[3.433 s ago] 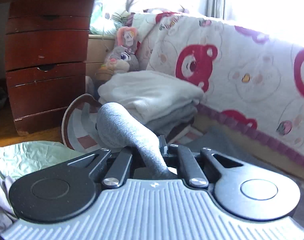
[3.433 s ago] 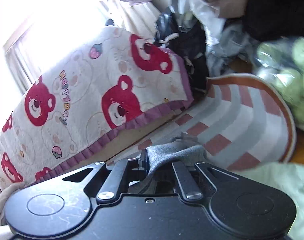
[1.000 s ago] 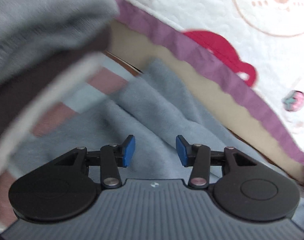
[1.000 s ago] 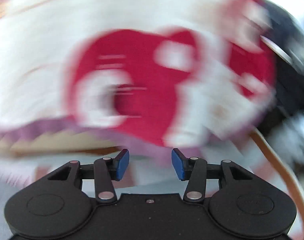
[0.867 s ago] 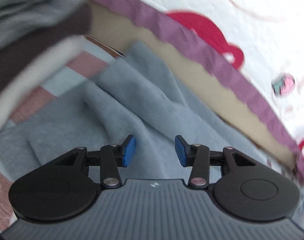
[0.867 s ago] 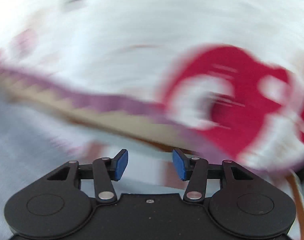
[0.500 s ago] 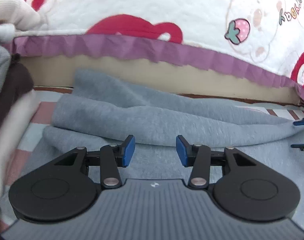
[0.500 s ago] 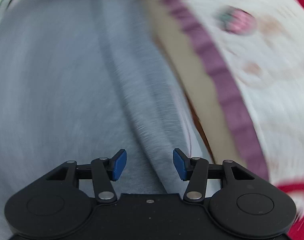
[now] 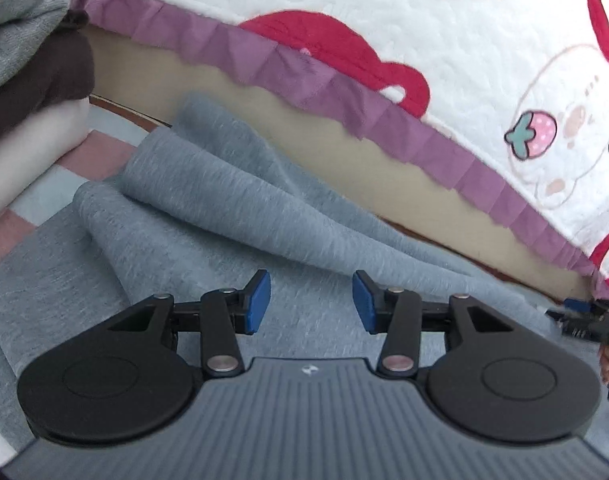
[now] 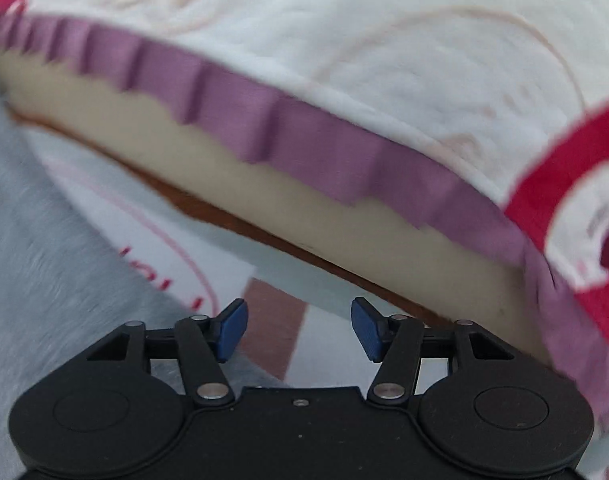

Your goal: Fold clothes

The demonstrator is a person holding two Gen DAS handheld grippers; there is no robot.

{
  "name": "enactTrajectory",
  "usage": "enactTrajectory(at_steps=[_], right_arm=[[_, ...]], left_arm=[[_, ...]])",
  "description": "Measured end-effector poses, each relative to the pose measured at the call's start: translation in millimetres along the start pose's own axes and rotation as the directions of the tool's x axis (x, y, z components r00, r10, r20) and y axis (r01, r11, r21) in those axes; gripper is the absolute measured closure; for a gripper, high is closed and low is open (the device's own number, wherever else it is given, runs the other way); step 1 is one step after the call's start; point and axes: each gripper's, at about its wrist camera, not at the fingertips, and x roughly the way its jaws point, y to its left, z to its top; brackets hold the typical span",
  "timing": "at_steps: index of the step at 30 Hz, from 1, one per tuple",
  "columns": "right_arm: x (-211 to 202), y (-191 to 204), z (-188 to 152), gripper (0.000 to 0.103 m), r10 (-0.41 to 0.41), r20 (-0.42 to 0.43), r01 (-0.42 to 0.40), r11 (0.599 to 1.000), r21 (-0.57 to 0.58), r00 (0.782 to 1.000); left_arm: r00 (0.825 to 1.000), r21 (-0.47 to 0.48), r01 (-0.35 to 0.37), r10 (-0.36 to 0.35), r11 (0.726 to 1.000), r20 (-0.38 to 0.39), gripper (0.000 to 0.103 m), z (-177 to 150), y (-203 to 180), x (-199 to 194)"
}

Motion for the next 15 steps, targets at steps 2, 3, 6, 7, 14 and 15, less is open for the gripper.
enactTrajectory(at_steps=[2, 3, 6, 7, 14, 15], right_arm=[[-10.7, -0.8, -1.1, 0.054, 0.042, 0.045, -0.042, 0.999, -0.006, 0.998], [-17.6, -0.7, -1.8, 0.073, 0.087, 0.07, -0.086, 0.996, -0.011, 0.994], [-33.7, 2.4, -2.8, 0.097, 0.269, 0.094, -0.265, 0.963, -0.056, 0.959], [-36.8, 7.2, -2.7, 0.097, 0.313, 0.086, -0.306, 0.948, -0.085, 0.946], [-25.6, 36.9, 1.7, 0.083, 0.387, -0.01, -0.382, 0.905, -0.189, 0.922], [-23.4, 38.6, 1.4, 0.076, 0.382, -0.016, -0.377, 0.906, -0.194, 0.924]], left_arm=[[1.0, -0.031, -0.014, 0.013, 0.999, -0.021, 0.057, 1.1, 1.6, 6.2], [0.999, -0.059, -0.016, 0.014, 0.998, -0.037, 0.055, 3.0, 3.3, 11.5], [0.994, -0.141, -0.009, -0.006, 0.99, -0.109, 0.054, 14.7, 8.5, 37.1], [0.992, -0.151, -0.004, -0.015, 0.989, -0.128, 0.054, 19.8, 8.9, 47.0], [0.996, -0.017, -0.056, 0.054, 0.998, -0.069, 0.055, 68.6, -7.0, 102.8], [0.997, -0.005, -0.067, 0.067, 0.998, -0.046, 0.054, 73.4, -8.0, 104.6]])
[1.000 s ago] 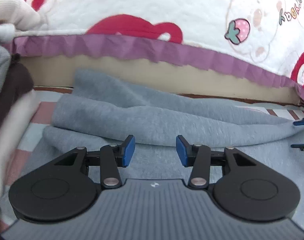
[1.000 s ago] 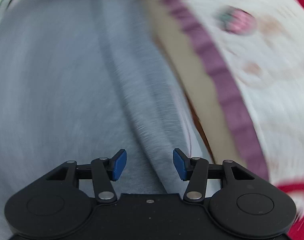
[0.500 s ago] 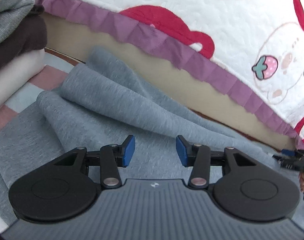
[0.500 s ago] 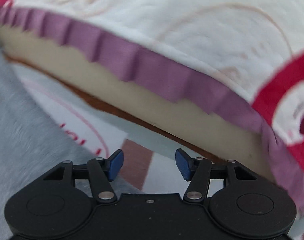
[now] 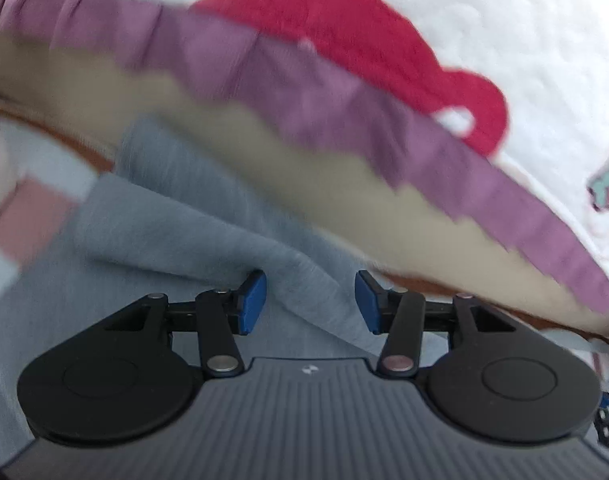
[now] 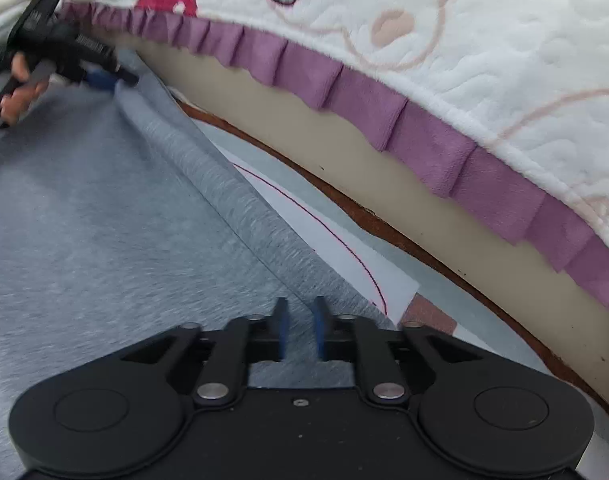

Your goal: Fold clothes

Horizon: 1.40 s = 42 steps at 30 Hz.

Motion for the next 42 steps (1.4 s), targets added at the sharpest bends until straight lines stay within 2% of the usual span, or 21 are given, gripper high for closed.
enactTrajectory(at_steps=[3, 5, 7, 9, 10, 11, 14, 18, 20, 23, 26, 27, 28, 29, 30, 31, 33, 35, 37, 41, 42], right_arm=[[-2.1, 3.1, -5.9, 0.057, -0.02, -0.008, 0.02, 1.0, -0.002, 1.0], [1.9, 4.3, -7.1, 0.057, -0.008, -0.013, 0.008, 1.0, 0.004, 1.0], [8.5, 4.5, -8.8, 0.057, 0.011, -0.018, -0.011, 1.0, 0.006, 1.0], [9.8, 4.5, -11.7, 0.057, 0.022, 0.009, -0.022, 1.0, 0.022, 1.0], [10.8, 2.6, -12.2, 0.061, 0.039, 0.02, -0.04, 0.998, 0.047, 0.999], [12.0, 1.7, -12.4, 0.082, 0.057, 0.031, -0.058, 0.996, 0.064, 0.998], [8.2, 9.6, -9.7, 0.094, 0.061, 0.057, -0.064, 0.997, 0.049, 0.997], [-30.8, -8.9, -12.9, 0.099, 0.111, 0.198, -0.152, 0.968, 0.2, 0.974], [-33.3, -14.2, -16.6, 0.1, 0.104, 0.201, -0.147, 0.966, 0.212, 0.974], [-27.7, -17.6, -19.0, 0.1, 0.091, 0.18, -0.131, 0.966, 0.221, 0.979], [-18.9, -9.0, -12.2, 0.1, 0.087, 0.165, -0.12, 0.973, 0.197, 0.982], [-19.2, -8.9, -11.6, 0.1, 0.086, 0.167, -0.12, 0.971, 0.208, 0.982], [-20.3, -9.7, -12.2, 0.1, 0.085, 0.17, -0.122, 0.969, 0.217, 0.982], [-21.0, -12.0, -13.9, 0.1, 0.088, 0.177, -0.127, 0.965, 0.228, 0.98], [-22.0, -15.2, -16.9, 0.1, 0.092, 0.185, -0.137, 0.96, 0.243, 0.978], [-23.2, -18.4, -17.1, 0.1, 0.102, 0.196, -0.152, 0.954, 0.258, 0.975], [-26.7, -22.8, -16.4, 0.1, 0.127, 0.221, -0.186, 0.944, 0.272, 0.967], [-26.0, -28.0, -16.8, 0.1, 0.133, 0.235, -0.199, 0.939, 0.282, 0.963], [-20.5, -32.9, -16.8, 0.1, 0.128, 0.235, -0.195, 0.936, 0.291, 0.963], [-3.6, -34.3, -7.8, 0.1, 0.043, 0.207, -0.106, 0.946, 0.307, 0.977], [-0.4, -34.0, -5.3, 0.1, 0.02, 0.199, -0.083, 0.945, 0.315, 0.98]], left_arm=[[0.995, 0.03, -0.027, 0.024, 0.999, 0.098, 0.052, 7.3, 0.5, -10.2], [0.989, 0.036, -0.047, 0.041, 0.998, 0.14, 0.047, 6.3, 5.3, -19.6], [0.991, 0.058, -0.07, 0.063, 0.996, 0.121, 0.046, 2.0, 11.8, -22.4], [0.99, 0.094, -0.126, 0.12, 0.988, 0.069, 0.046, -3.4, 18.6, -22.0], [0.988, 0.103, -0.151, 0.146, 0.983, 0.058, 0.046, -6.9, 22.6, -23.1], [0.985, 0.105, -0.167, 0.163, 0.98, 0.052, 0.046, -10.1, 26.8, -24.8], [0.989, 0.106, -0.144, 0.14, 0.984, 0.036, 0.046, -17.8, 37.1, -28.4], [0.998, 0.154, -0.055, 0.058, 0.986, -0.014, 0.046, -22.7, 27.9, -25.3], [0.999, 0.162, -0.018, 0.026, 0.987, -0.046, 0.044, -22.7, 19.1, -16.0], [0.995, 0.174, -0.049, 0.063, 0.983, -0.077, 0.039, -20.2, 8.7, 7.5], [0.99, 0.198, -0.123, 0.135, 0.972, -0.049, 0.037, -18.7, -0.2, 27.6], [0.99, 0.205, -0.125, 0.136, 0.971, -0.036, 0.04, -19.5, -1.4, 31.6], [0.99, 0.22, -0.13, 0.141, 0.967, -0.032, 0.047, -19.2, -3.8, 34.3], [0.988, 0.244, -0.138, 0.151, 0.96, -0.039, 0.084, -17.7, -7.6, 35.1], [0.986, 0.268, -0.145, 0.162, 0.952, -0.045, 0.103, -16.2, -11.5, 36.0], [0.985, 0.279, -0.153, 0.169, 0.948, -0.034, 0.103, -14.5, -14.9, 34.1], [0.982, 0.282, -0.189, 0.183, 0.941, 0.047, 0.103, -11.4, -21.5, 23.0], [0.959, 0.319, -0.275, 0.234, 0.907, 0.16, 0.103, -10.2, -28.2, 15.0], [0.952, 0.302, -0.285, 0.233, 0.91, 0.197, 0.103, -4.4, -26.6, 13.3], [0.953, 0.225, -0.283, 0.247, 0.932, 0.176, 0.095, -6.3, -11.0, 1.4], [0.956, 0.2, -0.271, 0.239, 0.942, 0.169, 0.081, -10.8, -3.6, -7.0]])
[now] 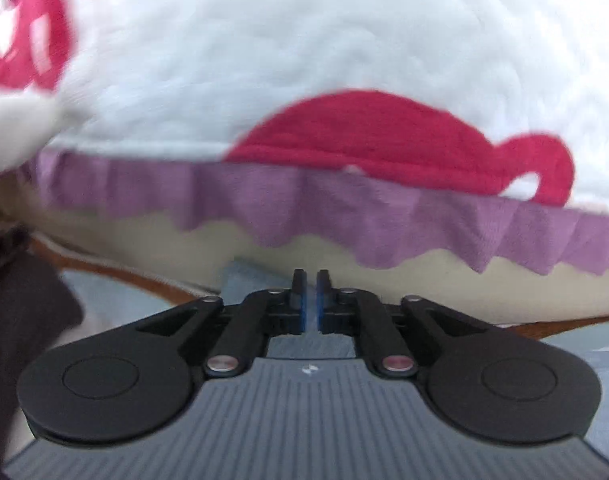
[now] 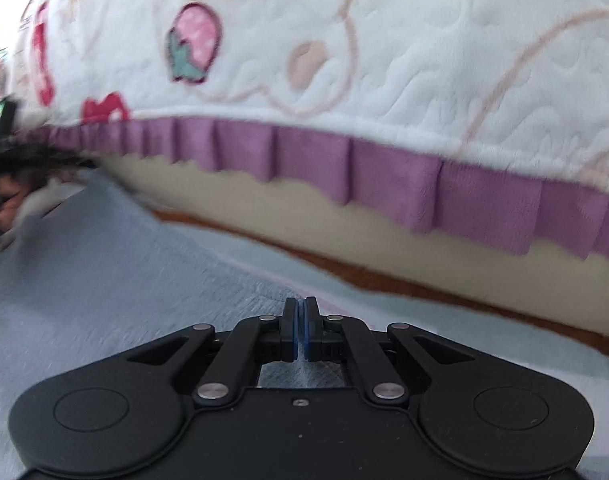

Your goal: Fold clothes

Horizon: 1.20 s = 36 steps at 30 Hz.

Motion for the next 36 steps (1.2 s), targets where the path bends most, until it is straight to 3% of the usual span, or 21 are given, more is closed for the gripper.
enactTrajectory(at_steps=[2, 5, 10, 14, 20, 22, 23, 24, 25, 26, 29, 31, 32, 33, 34, 36], right_arm=[[14.4, 10.2, -1.8, 0.1, -0.061, -0.057, 0.055, 0.994, -0.091, 0.997], [30.6, 26.2, -7.5, 0.1, -0.113, -0.134, 0.086, 0.978, -0.192, 0.984], [30.0, 31.7, -5.1, 0.101, -0.162, -0.139, 0.134, 0.973, -0.19, 0.977], [39.7, 44.9, -4.3, 0.101, -0.241, -0.132, 0.206, 0.95, -0.235, 0.962], [28.0, 65.8, -7.1, 0.1, -0.336, -0.077, 0.296, 0.9, -0.32, 0.939], [21.7, 67.9, -8.7, 0.095, -0.369, -0.06, 0.33, 0.883, -0.335, 0.927], [20.1, 68.1, -10.6, 0.081, -0.391, -0.054, 0.35, 0.87, -0.348, 0.919], [19.4, 68.0, -12.9, 0.072, -0.411, -0.054, 0.367, 0.858, -0.359, 0.91], [17.5, 67.6, -14.7, 0.073, -0.422, -0.058, 0.376, 0.854, -0.359, 0.905], [12.3, 67.3, -15.3, 0.073, -0.405, -0.066, 0.363, 0.87, -0.334, 0.912], [-12.8, 68.6, -16.4, 0.067, -0.267, -0.079, 0.248, 0.95, -0.193, 0.961], [-30.7, 69.9, -19.2, 0.066, -0.145, -0.083, 0.139, 0.987, -0.074, 0.986], [-38.5, 72.0, -22.9, 0.066, -0.089, -0.088, 0.088, 0.996, -0.021, 0.992], [-46.3, 76.2, -27.5, 0.066, -0.047, -0.092, 0.049, 0.999, 0.017, 0.995], [-54.8, 82.0, -32.8, 0.066, -0.016, -0.091, 0.02, 0.999, 0.044, 0.996], [-76.7, 99.6, -46.1, 0.065, 0.039, -0.087, -0.033, 0.997, 0.072, 0.995]], left_arm=[[1.0, -0.043, -0.012, 0.011, 0.999, -0.023, 0.057, -18.9, 19.3, -18.9], [0.998, -0.064, -0.036, 0.033, 0.997, -0.053, 0.057, -53.6, 48.1, -55.0], [0.985, -0.124, -0.109, 0.09, 0.986, -0.149, 0.05, -95.1, 82.1, -100.3], [0.978, -0.222, -0.154, 0.116, 0.963, -0.174, 0.048, -113.8, 111.8, -127.0], [0.983, -0.367, -0.08, 0.011, 0.927, -0.184, 0.048, -133.7, 134.9, -130.5], [0.982, -0.411, -0.033, -0.046, 0.911, -0.182, 0.048, -141.7, 137.2, -136.1], [0.98, -0.422, -0.017, -0.068, 0.907, -0.185, 0.048, -143.6, 136.2, -131.1], [0.978, -0.424, -0.01, -0.08, 0.905, -0.195, 0.048, -145.2, 134.5, -127.1], [0.976, -0.422, -0.012, -0.082, 0.906, -0.202, 0.048, -146.9, 132.5, -123.5], [0.976, -0.414, -0.024, -0.069, 0.91, -0.208, 0.046, -148.5, 129.9, -120.6], [0.985, -0.404, -0.027, -0.045, 0.914, -0.168, 0.029, -146.1, 118.6, -113.7], [0.992, -0.4, 0.001, -0.051, 0.917, -0.114, 0.038, -143.9, 109.6, -107.8], [0.995, -0.367, -0.004, -0.032, 0.93, -0.092, 0.092, -141.1, 103.6, -109.1], [0.997, -0.297, -0.034, 0.013, 0.954, -0.072, 0.102, -136.3, 95.7, -115.8], [0.997, -0.225, -0.071, 0.068, 0.972, -0.023, 0.102, -130.8, 87.3, -127.4], [0.974, -0.106, -0.167, 0.181, 0.98, 0.133, 0.101, -118.3, 73.7, -159.7]])
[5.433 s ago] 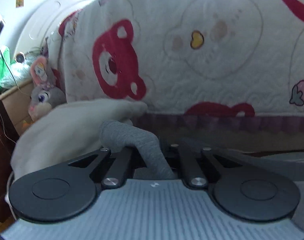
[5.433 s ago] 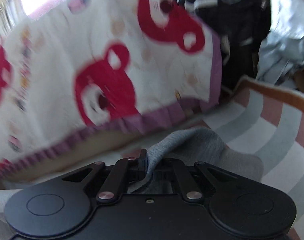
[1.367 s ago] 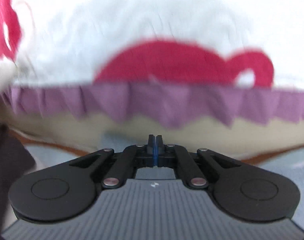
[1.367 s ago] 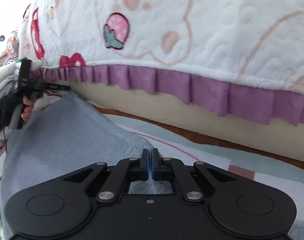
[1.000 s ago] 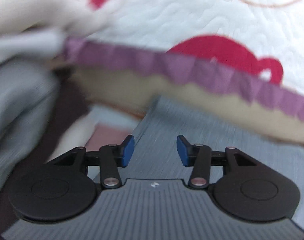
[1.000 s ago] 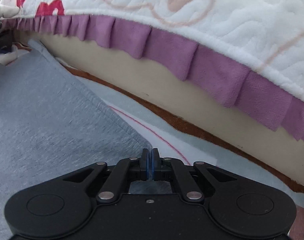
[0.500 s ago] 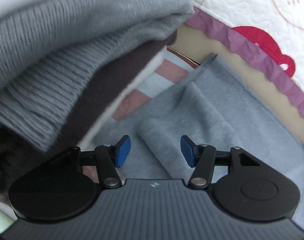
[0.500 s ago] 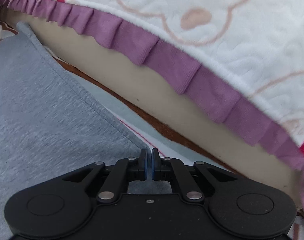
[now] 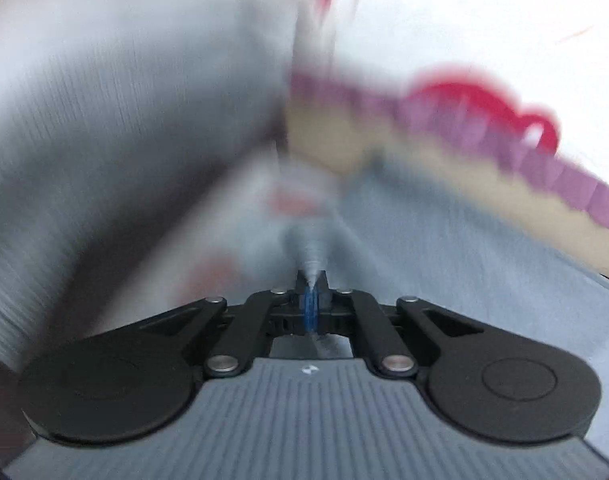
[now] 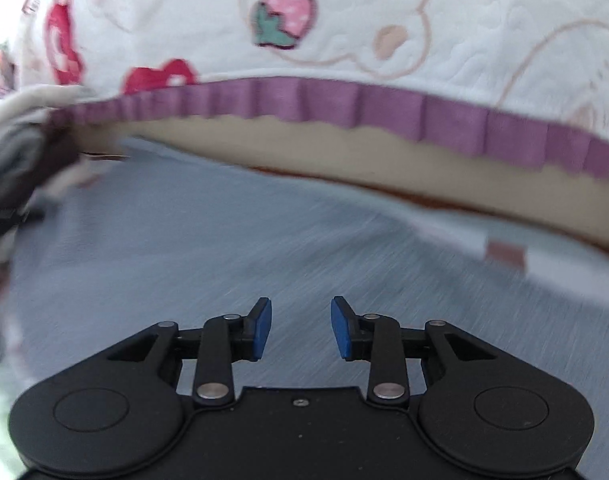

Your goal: Fold clothes

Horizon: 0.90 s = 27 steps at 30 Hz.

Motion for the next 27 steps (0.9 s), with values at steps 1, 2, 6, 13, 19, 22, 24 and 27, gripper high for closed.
enactTrajectory(at_steps=[1, 2, 6, 13, 19, 22, 24, 27], right_arm=[[-9.9, 10.1, -9.2, 0.065, 0.028, -0.004, -0.028, 1.0, -0.003, 1.0], [-17.0, 19.9, -18.8, 0.065, 0.056, -0.018, -0.056, 0.998, -0.03, 0.998], [-33.0, 68.4, -63.3, 0.049, 0.137, -0.09, -0.151, 0.972, -0.181, 0.987], [-23.5, 121.9, -112.8, 0.042, 0.025, -0.114, -0.075, 0.884, -0.461, 0.993], [-27.3, 121.6, -84.2, 0.099, 0.036, -0.042, -0.051, 0.887, -0.459, 0.998], [-38.4, 97.6, -59.0, 0.099, 0.096, 0.015, -0.088, 0.956, -0.279, 0.995], [-37.9, 82.7, -50.6, 0.099, 0.106, 0.04, -0.097, 0.98, -0.176, 0.994], [-29.5, 82.4, -54.4, 0.1, 0.073, 0.031, -0.068, 0.985, -0.159, 0.997]], left_arm=[[0.998, 0.028, -0.052, 0.051, 0.998, 0.044, 0.101, 5.7, -0.3, -10.7], [0.994, 0.035, -0.088, 0.086, 0.995, 0.06, 0.101, 8.0, 1.0, -16.0], [0.981, -0.008, -0.107, 0.104, 0.994, -0.162, 0.099, -14.5, 12.6, 14.7], [0.981, 0.043, -0.113, 0.118, 0.993, -0.151, 0.099, -18.3, 7.8, 16.5], [0.988, 0.023, -0.102, 0.104, 0.995, -0.111, 0.099, -9.3, 7.2, 13.0], [0.985, 0.015, -0.113, 0.114, 0.993, -0.131, 0.099, -10.9, 11.1, 20.7], [0.98, 0.025, -0.127, 0.13, 0.992, -0.154, 0.099, -15.5, 9.9, 27.7], [0.972, 0.055, -0.149, 0.157, 0.987, -0.178, 0.099, -21.7, 6.0, 36.3]])
